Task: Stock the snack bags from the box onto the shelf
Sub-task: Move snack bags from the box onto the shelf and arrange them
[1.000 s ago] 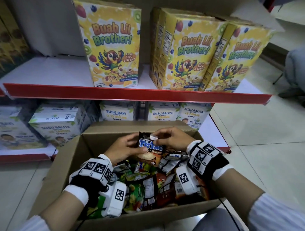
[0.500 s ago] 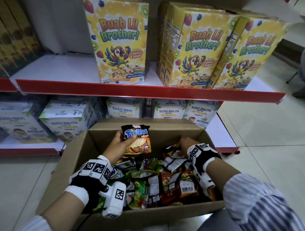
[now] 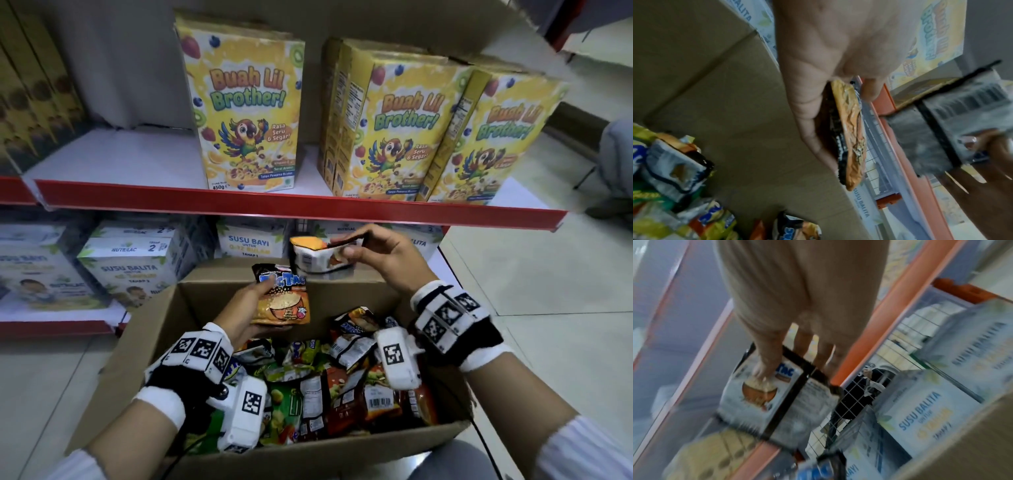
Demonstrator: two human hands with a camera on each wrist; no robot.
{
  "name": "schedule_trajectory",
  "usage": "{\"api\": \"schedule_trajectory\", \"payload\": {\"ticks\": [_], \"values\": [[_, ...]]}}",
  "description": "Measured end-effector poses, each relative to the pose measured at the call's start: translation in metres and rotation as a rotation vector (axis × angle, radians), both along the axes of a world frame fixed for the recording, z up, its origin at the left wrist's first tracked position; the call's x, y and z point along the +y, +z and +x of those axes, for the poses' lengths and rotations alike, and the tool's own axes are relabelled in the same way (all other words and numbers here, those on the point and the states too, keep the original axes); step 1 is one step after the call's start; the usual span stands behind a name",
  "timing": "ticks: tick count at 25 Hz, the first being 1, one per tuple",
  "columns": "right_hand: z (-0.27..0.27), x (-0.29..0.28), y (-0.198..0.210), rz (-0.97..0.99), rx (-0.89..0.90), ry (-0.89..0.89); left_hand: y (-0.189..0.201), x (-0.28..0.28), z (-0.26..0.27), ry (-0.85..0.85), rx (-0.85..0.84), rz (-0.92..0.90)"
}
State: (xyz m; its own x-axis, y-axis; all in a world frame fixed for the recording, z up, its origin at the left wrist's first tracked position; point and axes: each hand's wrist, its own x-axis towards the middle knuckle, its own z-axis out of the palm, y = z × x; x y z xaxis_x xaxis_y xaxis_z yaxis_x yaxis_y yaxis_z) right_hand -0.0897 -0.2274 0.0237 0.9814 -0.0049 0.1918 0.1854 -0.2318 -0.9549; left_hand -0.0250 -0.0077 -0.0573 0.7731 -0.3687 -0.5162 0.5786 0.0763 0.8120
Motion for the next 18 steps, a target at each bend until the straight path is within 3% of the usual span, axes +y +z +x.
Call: {"api": "schedule_trajectory", "payload": {"ticks": [2, 5, 7, 12, 14, 18], "values": [[-0.006, 0.016, 0.004, -0.268, -0.145, 0.011, 0.014, -0.002, -0.002, -0.048, 0.009, -0.137], [-0.015, 0.027, -0.005, -0.601, -0.125, 0.078, 0.03, -0.005, -0.002, -0.063, -0.066, -0.211], [-0.019, 0.026, -0.007, -0.556, -0.073, 0.05, 0.033, -0.008, 0.001, -0.019, -0.105, -0.172], [-0.017, 0.032, -0.006, -0.025, 0.19, -0.276, 0.025, -0.009, 0.008, -0.008, -0.183, -0.171], [-0.009, 0.029, -0.006, -0.036, 0.298, -0.269, 0.022, -0.012, 0.005, -0.031, -0.225, -0.149], [-0.001, 0.017, 0.004, -0.089, 0.251, -0.137, 0.016, -0.01, 0.005, 0.038, -0.194, -0.096]]}}
